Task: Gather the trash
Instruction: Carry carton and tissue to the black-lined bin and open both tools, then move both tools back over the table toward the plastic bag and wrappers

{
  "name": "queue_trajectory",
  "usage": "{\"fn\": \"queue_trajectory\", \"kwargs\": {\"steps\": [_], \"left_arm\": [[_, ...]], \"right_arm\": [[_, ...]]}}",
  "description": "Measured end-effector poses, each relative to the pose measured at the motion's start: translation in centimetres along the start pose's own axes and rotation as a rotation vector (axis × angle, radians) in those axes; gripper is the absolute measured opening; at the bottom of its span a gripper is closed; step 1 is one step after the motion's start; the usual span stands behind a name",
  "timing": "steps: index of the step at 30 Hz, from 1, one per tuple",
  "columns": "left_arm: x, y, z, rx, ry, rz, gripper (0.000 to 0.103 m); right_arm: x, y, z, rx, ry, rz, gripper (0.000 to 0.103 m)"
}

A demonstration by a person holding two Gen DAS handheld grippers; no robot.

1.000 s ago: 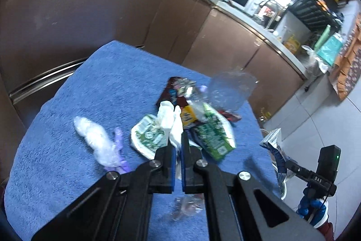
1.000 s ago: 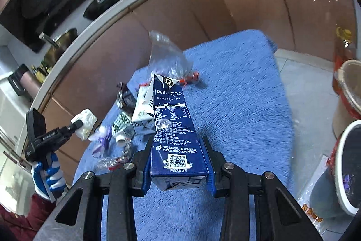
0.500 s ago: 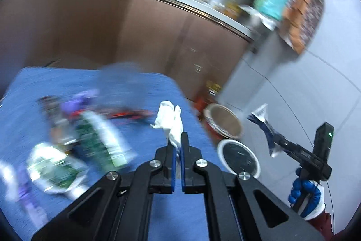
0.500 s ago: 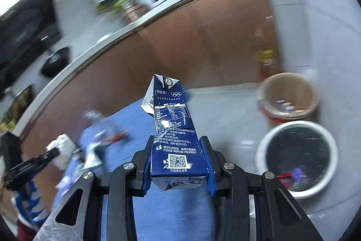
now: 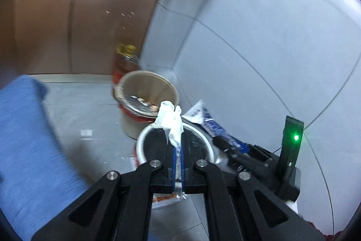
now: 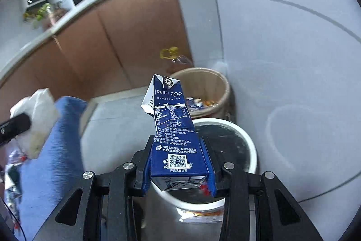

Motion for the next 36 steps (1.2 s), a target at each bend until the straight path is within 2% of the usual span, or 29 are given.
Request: {"fn": "queue_trajectory", "kwargs": {"steps": [3,6,10,15,19,24,30,34,36], "left_arm": [[4.3,-1.8,-1.5,-0.004,0.032,0.067,0.002],[7.8,-3.1,-2.0,-0.016,0.046,0.124,0.005],[11.0,-3.4,-1.9,-0.058,0.095,0.196,0.005],[12.5,-2.9,-1.8,-0.090,0.130,0.227,0.005],[12.5,-2.7,-2.0,-0.099,0.139,0.237,0.006],[10.5,-2.0,-1.8,-0.088,0.136,0.206,0.006],[4.6,-1.3,-0.4,-0.093,0.068,0.081,0.006],[-0.6,-0.6,0.5,-0.104,0.015,-0.039,0.006],[-2.7,0.0,0.6,-0.094,-0.010,-0.060,0.006]], "right_arm": [[1.6,-0.3,-1.5,0.009,0.064,0.014,0.035],[3.3,-0.3,-2.8,0.031,0.081,0.043,0.036],[5.2,-0.1,-3.8,0.021,0.132,0.070,0.038],[5.2,0.7,-4.2,0.028,0.150,0.082,0.045],[4.8,1.1,-4.1,0.032,0.148,0.088,0.047],[3.5,1.6,-3.1,0.026,0.133,0.072,0.048],[1.0,1.5,-0.9,0.013,0.097,0.023,0.052],[-1.4,1.3,1.2,-0.022,0.075,-0.023,0.056],[-2.9,1.1,2.4,-0.043,0.059,-0.048,0.058]]}}
Point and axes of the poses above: each gripper's, at about its wrist camera, not at the fingertips, and x roughly the way its jaws point, z to its left, y to its underside, the point moved 9 cm from there along x, roughly the way its jaws point, and after that the axes turned 15 degrees about z, right-handed, at the moved point
